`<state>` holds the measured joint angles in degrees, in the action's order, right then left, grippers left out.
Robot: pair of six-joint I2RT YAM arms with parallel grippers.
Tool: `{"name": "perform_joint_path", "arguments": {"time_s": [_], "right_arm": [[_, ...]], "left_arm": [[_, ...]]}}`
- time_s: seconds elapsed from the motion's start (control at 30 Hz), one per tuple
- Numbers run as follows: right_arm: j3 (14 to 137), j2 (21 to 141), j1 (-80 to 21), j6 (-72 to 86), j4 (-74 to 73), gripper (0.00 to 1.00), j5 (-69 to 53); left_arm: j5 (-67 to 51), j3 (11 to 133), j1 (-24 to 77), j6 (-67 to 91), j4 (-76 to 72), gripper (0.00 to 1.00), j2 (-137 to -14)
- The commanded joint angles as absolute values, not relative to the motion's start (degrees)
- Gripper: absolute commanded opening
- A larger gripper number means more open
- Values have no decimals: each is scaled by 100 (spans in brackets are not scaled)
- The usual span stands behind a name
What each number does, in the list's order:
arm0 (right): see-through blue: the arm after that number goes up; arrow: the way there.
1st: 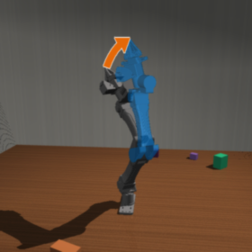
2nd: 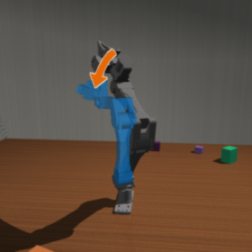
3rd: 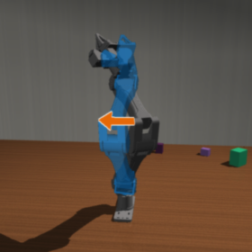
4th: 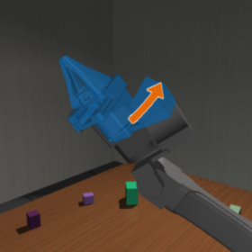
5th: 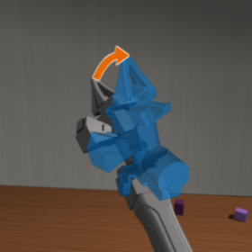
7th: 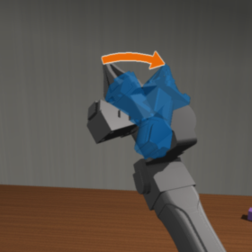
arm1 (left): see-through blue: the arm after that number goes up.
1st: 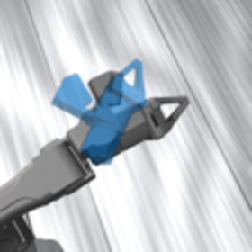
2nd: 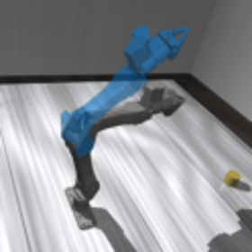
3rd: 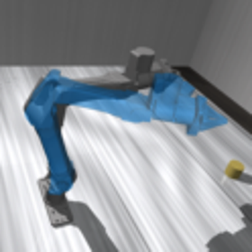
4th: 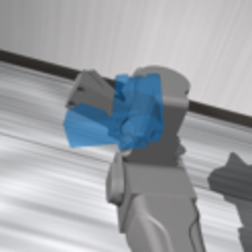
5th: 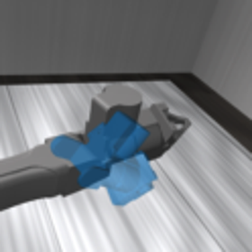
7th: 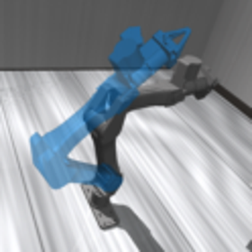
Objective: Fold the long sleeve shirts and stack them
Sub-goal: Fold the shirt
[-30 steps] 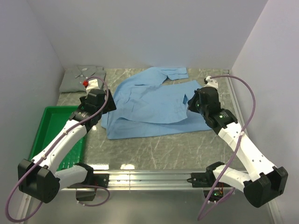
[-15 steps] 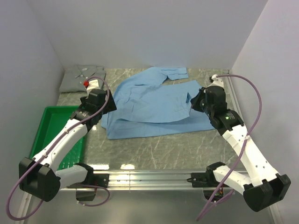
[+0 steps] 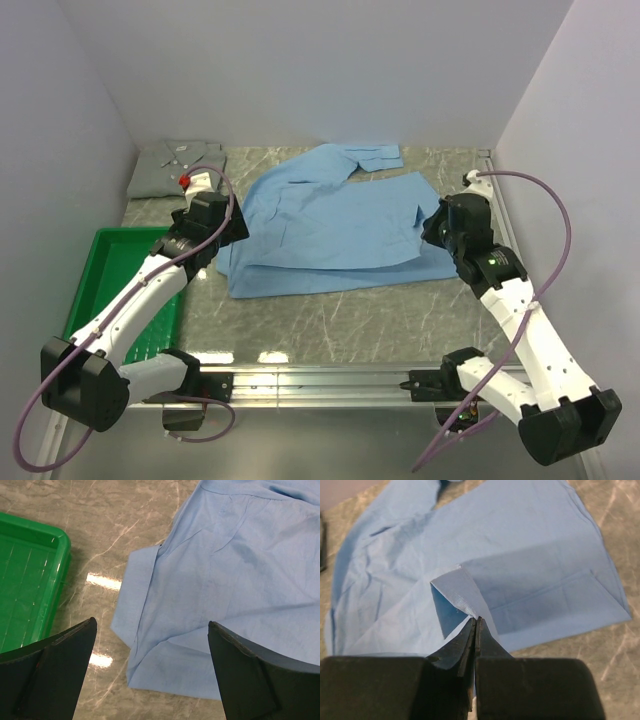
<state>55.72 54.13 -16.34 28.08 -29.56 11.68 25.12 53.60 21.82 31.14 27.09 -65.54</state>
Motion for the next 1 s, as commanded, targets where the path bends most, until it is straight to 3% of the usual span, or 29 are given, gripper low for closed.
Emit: {"name": "perform_joint_path", "arguments": {"time_s": [0.0,0.5,0.97], "right_arm": [[5283,5440,-1486,2909,-2778,0,1380],[4395,6336,-669,3296,-2075,0,2065],[4570,7681,-580,3287,-1415,0,2478]], "left_arm": [[2540,5449,2188,3190,2654,99,-6530],[2549,5405,2188,3182,2637,99,-6548],[2452,5379,2188,3146,2584,99,-6548]]}}
